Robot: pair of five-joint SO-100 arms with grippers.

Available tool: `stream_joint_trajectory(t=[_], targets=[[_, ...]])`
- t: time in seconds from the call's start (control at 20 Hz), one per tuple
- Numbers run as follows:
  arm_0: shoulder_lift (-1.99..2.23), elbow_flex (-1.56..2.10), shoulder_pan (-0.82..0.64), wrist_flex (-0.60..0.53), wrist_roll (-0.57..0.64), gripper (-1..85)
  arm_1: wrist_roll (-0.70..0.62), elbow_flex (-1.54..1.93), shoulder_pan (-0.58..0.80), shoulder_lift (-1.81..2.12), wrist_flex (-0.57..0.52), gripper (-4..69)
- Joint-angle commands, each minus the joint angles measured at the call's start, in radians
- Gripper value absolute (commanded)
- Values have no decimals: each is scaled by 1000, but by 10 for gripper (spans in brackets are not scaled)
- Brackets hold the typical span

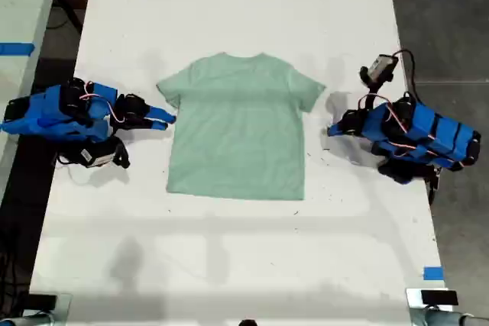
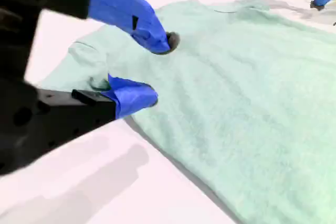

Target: Fold t shirt

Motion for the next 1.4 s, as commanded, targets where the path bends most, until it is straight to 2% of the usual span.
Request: stream_joint_trajectory(t=[0.0,0.1,0.2,0.4,0.55,0.7,0.8,0.95,1.0,1.05,1.2,1.35], targets=[[6,-6,-21,-2,0,120,-3,5,-20,5,2,18],[6,-6,-21,-2,0,120,-14,-28,3,2,-21,19],[6,-6,-21,-2,0,120,-58,-169,103,-144,-26,20],[6,-6,-23,-2,0,120,-308,-680,364,-815,-84,165],[6,-6,-23,-2,0,120,-423,-943,468,-1149,-107,198],[6,-6,-23,-2,0,121,-460,-1049,499,-1417,-218,228],[6,-6,-23,-2,0,121,-474,-1097,506,-1563,-284,221],[6,-6,-23,-2,0,121,-457,-1126,497,-1749,-328,211],[6,-6,-23,-2,0,121,-445,-1112,494,-1790,-336,181],[6,-6,-23,-2,0,121,-436,-1094,502,-1821,-336,-7],[6,-6,-23,-2,0,121,-462,-1226,494,-1812,-267,-6],[6,-6,-23,-2,0,121,-477,-1664,333,-1867,-98,-6]])
